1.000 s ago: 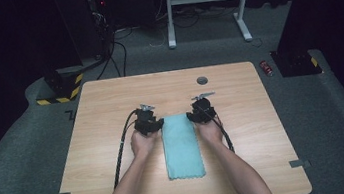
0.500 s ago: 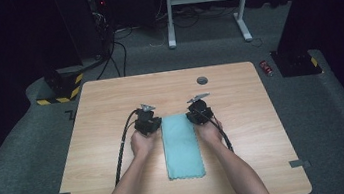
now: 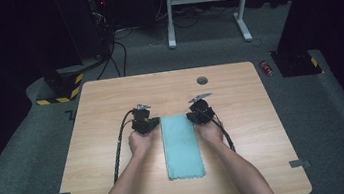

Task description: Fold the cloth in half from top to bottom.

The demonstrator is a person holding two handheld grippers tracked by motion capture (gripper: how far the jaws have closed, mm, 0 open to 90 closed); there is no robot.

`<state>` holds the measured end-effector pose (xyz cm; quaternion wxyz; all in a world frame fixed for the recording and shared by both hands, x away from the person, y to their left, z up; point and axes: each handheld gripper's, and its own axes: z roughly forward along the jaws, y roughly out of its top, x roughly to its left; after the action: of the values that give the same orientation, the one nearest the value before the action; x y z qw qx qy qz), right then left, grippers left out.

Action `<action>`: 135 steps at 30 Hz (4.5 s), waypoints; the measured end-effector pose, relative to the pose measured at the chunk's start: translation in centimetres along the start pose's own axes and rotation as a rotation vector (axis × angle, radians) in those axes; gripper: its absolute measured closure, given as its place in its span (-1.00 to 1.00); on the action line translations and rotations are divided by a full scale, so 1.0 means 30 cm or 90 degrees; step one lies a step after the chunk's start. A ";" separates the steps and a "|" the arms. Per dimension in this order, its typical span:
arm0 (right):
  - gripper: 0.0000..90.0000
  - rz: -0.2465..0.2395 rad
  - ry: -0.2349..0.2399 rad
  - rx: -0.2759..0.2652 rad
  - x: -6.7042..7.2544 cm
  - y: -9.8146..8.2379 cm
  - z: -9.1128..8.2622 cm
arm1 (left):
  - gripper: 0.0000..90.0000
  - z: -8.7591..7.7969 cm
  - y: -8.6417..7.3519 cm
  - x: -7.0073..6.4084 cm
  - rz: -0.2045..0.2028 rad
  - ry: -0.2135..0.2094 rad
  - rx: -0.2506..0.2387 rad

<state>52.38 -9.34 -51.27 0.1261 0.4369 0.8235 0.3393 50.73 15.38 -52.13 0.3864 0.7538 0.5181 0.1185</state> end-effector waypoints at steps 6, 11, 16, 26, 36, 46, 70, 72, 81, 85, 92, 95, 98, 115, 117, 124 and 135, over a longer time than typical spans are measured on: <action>0.98 0.005 0.004 -0.002 -0.003 -0.001 0.003 | 0.97 0.004 0.000 -0.003 0.001 -0.012 -0.006; 0.98 0.004 0.004 0.000 -0.003 -0.002 0.004 | 0.69 0.014 0.010 -0.010 -0.007 -0.019 -0.008; 0.98 0.004 0.003 0.002 0.000 -0.001 0.004 | 0.58 0.026 0.020 -0.023 -0.011 -0.028 -0.006; 0.98 0.004 0.001 0.003 0.001 -0.001 0.004 | 0.40 0.000 0.025 -0.010 -0.030 -0.061 -0.027; 0.98 -0.010 -0.007 0.005 0.006 0.001 0.004 | 0.37 0.027 0.031 -0.050 0.033 0.058 0.005; 0.98 -0.011 -0.009 0.005 0.008 0.001 0.004 | 0.64 0.039 0.036 -0.066 0.059 0.044 0.008; 1.00 -0.006 -0.010 -0.029 -0.015 0.017 -0.064 | 1.00 -0.011 0.120 -0.088 0.069 -0.017 -0.027; 1.00 -0.002 -0.010 -0.036 -0.017 0.019 -0.075 | 0.99 -0.018 0.128 -0.093 0.070 -0.021 -0.033; 1.00 -0.014 -0.017 -0.053 -0.023 0.065 -0.140 | 1.00 -0.040 0.142 -0.071 0.042 -0.039 -0.057; 1.00 -0.022 -0.022 -0.055 -0.025 0.088 -0.152 | 1.00 -0.054 0.170 -0.090 0.073 -0.031 -0.060; 1.00 -0.012 -0.028 -0.081 -0.042 0.140 -0.192 | 1.00 -0.081 0.234 -0.088 0.057 -0.038 -0.091; 1.00 -0.010 -0.023 -0.097 -0.050 0.145 -0.218 | 1.00 -0.095 0.234 -0.099 0.061 -0.049 -0.096; 1.00 -0.014 -0.014 -0.105 -0.045 0.125 -0.234 | 1.00 -0.113 0.222 -0.114 0.074 -0.062 -0.098; 1.00 -0.026 0.025 -0.109 -0.034 0.026 -0.262 | 0.99 -0.160 0.174 -0.149 0.123 -0.089 -0.067; 1.00 -0.026 0.027 -0.110 -0.035 0.018 -0.262 | 0.99 -0.163 0.167 -0.150 0.122 -0.090 -0.068; 1.00 -0.032 0.036 -0.112 -0.026 0.004 -0.267 | 0.99 -0.166 0.149 -0.152 0.124 -0.092 -0.065; 1.00 -0.030 0.042 -0.110 -0.025 -0.043 -0.268 | 0.99 -0.169 0.121 -0.163 0.122 -0.111 -0.066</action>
<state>47.96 -14.04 -46.26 0.1440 0.3938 0.8048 0.4202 48.18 12.84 -45.07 0.4552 0.7863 0.4015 0.1154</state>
